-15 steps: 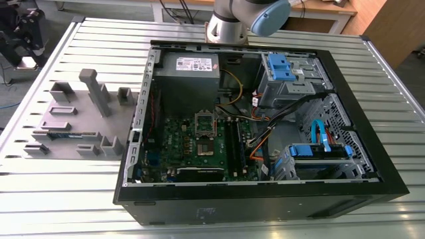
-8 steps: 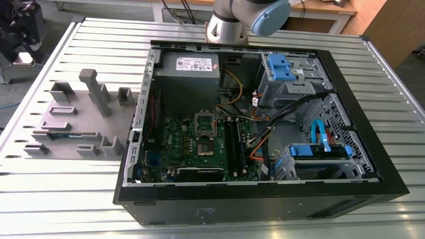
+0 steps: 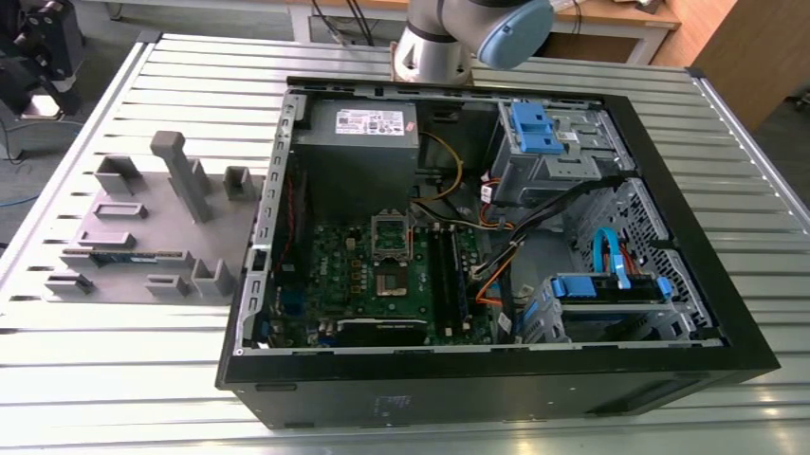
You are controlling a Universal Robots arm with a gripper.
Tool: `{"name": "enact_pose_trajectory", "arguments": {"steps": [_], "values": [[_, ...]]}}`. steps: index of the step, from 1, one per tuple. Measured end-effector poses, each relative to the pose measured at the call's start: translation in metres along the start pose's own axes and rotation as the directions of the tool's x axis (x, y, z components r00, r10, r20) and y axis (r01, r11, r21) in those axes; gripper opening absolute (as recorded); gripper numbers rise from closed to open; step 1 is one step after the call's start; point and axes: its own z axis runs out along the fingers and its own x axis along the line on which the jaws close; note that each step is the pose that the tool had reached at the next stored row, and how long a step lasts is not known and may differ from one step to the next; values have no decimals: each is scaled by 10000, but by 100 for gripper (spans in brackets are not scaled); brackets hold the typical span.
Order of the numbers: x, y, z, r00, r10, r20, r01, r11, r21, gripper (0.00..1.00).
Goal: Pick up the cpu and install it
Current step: 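Pick up the cpu and move it towards the insertion slot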
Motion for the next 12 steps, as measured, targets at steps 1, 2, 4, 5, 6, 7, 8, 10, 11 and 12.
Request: {"name": "enact_pose_trajectory", "arguments": {"steps": [1,2,4,5,6,7,8,10,11,12], "values": [[0,0,0,10000,0,-1,0,10000,1,47],[0,0,0,10000,-1,-1,1,10000,1,47],[-2,1,-1,10000,0,-2,0,10000,2,47],[-8,1,-1,10000,1,-2,-1,10000,2,47],[-15,0,-1,10000,0,-2,0,10000,2,47],[-25,-1,0,10000,0,-1,0,10000,1,47],[-35,-1,1,10000,0,-1,0,10000,1,47],[-60,-1,2,10000,0,0,0,10000,1,47],[-75,-2,2,10000,0,-1,0,10000,1,47],[-90,-2,3,10000,0,-1,0,10000,1,47]]}}
